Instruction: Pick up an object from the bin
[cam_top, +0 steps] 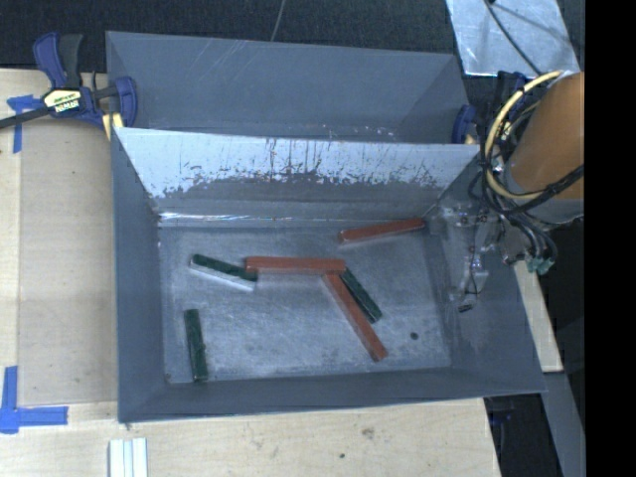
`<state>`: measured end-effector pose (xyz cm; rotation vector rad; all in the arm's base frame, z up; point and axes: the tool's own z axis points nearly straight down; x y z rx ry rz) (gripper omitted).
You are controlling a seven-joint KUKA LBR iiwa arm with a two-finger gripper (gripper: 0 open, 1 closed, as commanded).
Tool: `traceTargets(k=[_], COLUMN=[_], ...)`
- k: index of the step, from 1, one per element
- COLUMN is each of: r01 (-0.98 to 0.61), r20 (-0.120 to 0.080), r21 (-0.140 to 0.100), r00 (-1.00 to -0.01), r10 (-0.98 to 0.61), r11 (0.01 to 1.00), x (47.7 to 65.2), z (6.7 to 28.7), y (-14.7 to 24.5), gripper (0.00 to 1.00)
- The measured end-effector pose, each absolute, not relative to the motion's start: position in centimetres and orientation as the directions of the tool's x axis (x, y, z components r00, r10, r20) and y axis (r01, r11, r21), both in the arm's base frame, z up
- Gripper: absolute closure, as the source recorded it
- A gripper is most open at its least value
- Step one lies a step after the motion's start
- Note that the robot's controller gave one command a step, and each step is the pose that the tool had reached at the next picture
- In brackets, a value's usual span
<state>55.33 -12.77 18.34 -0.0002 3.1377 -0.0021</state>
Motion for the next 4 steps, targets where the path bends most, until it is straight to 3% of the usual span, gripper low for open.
traceTargets(k=[1, 2, 3, 4], r01=[0.043, 0.220, 0.292, 0.128], r20=[-0.010, 0.001, -0.001, 0.001], r21=[-0.002, 0.001, -0.002, 0.002], r00=[-0.999, -0.975, -0.956, -0.992], r10=[0.043, 0.220, 0.292, 0.128], r11=[0.999, 0.975, 0.956, 0.992], x=[54.4, 54.3, 50.9, 48.5], z=[13.4, 9.8, 9.3, 9.7], y=[-8.6, -7.3, -4.0, 0.4], gripper=[0.00, 0.00, 0.00, 0.00])
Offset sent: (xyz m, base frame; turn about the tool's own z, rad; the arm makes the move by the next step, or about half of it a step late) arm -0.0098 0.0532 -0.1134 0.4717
